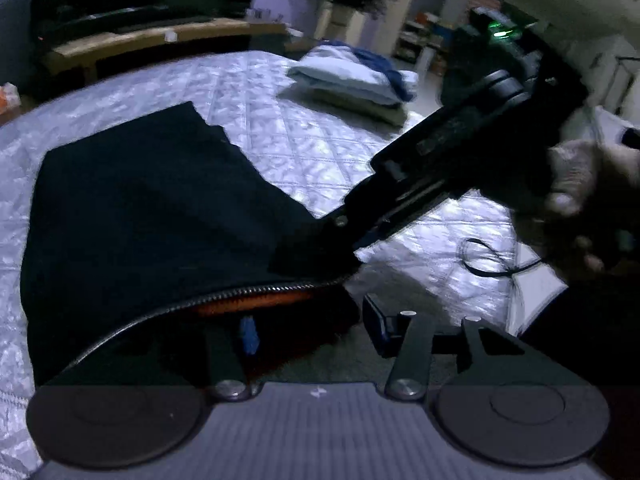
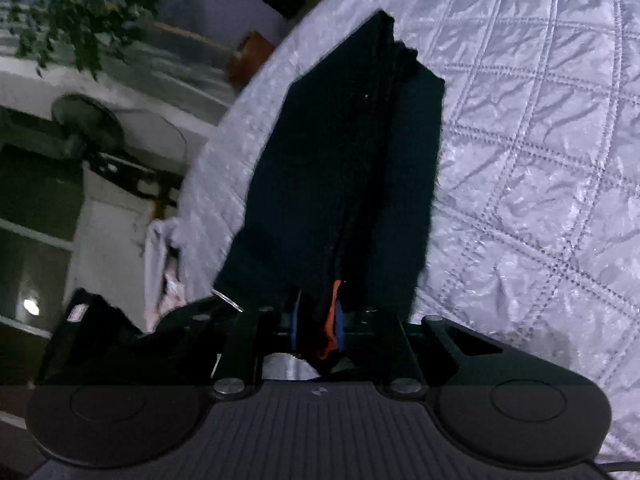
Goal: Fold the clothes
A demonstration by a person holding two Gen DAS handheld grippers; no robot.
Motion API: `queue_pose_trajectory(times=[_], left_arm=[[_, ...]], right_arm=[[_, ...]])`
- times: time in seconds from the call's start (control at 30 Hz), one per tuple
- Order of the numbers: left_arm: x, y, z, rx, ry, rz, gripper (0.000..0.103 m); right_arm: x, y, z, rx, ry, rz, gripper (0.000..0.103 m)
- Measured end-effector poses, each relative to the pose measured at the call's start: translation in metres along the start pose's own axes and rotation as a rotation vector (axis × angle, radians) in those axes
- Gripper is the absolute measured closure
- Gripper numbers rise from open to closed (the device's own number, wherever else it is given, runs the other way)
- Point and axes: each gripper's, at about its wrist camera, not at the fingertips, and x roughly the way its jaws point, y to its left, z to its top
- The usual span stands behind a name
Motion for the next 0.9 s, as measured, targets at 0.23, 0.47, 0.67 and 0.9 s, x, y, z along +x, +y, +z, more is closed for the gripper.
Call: queue_pose_trajectory(times=[0.23,0.47,0.67,0.9], left_arm=[[-0.052,0.020,0.007,-0.129,-0.194,-0.190,0.056],[-0.047,0.057,0.018,-0.387,-0.297,0.013,0.041],[-0.013,0.057,0.019,-0.437,-0.112,0.223,0.058],[-0.026,0.056,0.025,-0.446,-0.200,0.319,0.050]], right_arm=[[0.008,0.008,0.002,-0.102,0.061,-0.071,0.079],[0.011,0.013,0.000,-0.176,0.080,-0.100,0.080],[-0.016,0.022,0.006,-0.182,0.103,-0.083,0.037],[-0.047,-0.037,0.018,0.087,-0.140,-0.015,0.020]])
